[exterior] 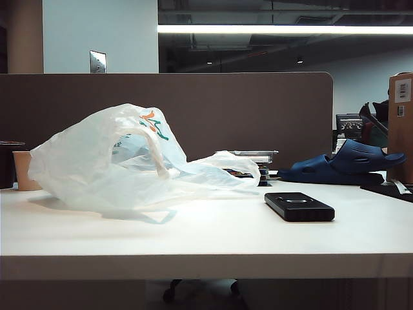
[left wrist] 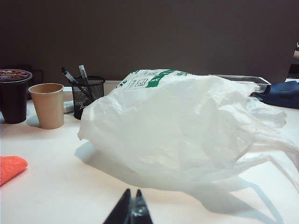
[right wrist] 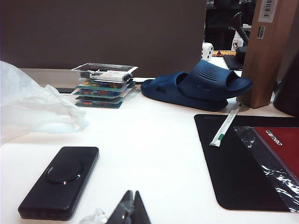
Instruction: Put the power bank into the bag.
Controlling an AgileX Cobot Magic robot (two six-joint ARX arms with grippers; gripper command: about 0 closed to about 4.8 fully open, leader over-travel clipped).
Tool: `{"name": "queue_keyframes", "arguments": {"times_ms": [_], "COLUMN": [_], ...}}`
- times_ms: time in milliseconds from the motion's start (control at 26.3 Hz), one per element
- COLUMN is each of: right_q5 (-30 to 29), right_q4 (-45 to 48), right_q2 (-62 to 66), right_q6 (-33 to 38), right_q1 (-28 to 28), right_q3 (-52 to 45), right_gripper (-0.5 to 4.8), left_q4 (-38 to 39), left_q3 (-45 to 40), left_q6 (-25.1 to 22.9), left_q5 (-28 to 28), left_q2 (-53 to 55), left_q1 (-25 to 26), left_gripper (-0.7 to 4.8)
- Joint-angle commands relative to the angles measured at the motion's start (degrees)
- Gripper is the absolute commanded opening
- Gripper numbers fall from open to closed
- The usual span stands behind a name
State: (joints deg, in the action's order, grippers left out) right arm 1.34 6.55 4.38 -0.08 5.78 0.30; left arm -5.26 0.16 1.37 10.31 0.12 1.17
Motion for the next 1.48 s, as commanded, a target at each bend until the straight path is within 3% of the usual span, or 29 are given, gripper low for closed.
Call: {"name": "queue_keyframes", "arguments": {"times_ms": [38, 1484], "right_q5": [0.0, 0.0], "right_q4": [0.8, 2.3], "right_q2": [-0.1, -0.1], "right_q6": [-0.2, 0.1], "right_q1": [0.0, 0.0], "right_q3": [-0.3, 2.7], "right_gripper": [-0.05, -0.06], "left_q4": [-0.6, -1.2], "left_q3": [0.2, 0.8], "left_q6": [0.2, 0.2], "left_q5": [0.0, 1.1], "left_q2": [0.0, 0.0], "left_q1": [0.0, 0.0], "left_gripper": [-0.05, -0.05]}}
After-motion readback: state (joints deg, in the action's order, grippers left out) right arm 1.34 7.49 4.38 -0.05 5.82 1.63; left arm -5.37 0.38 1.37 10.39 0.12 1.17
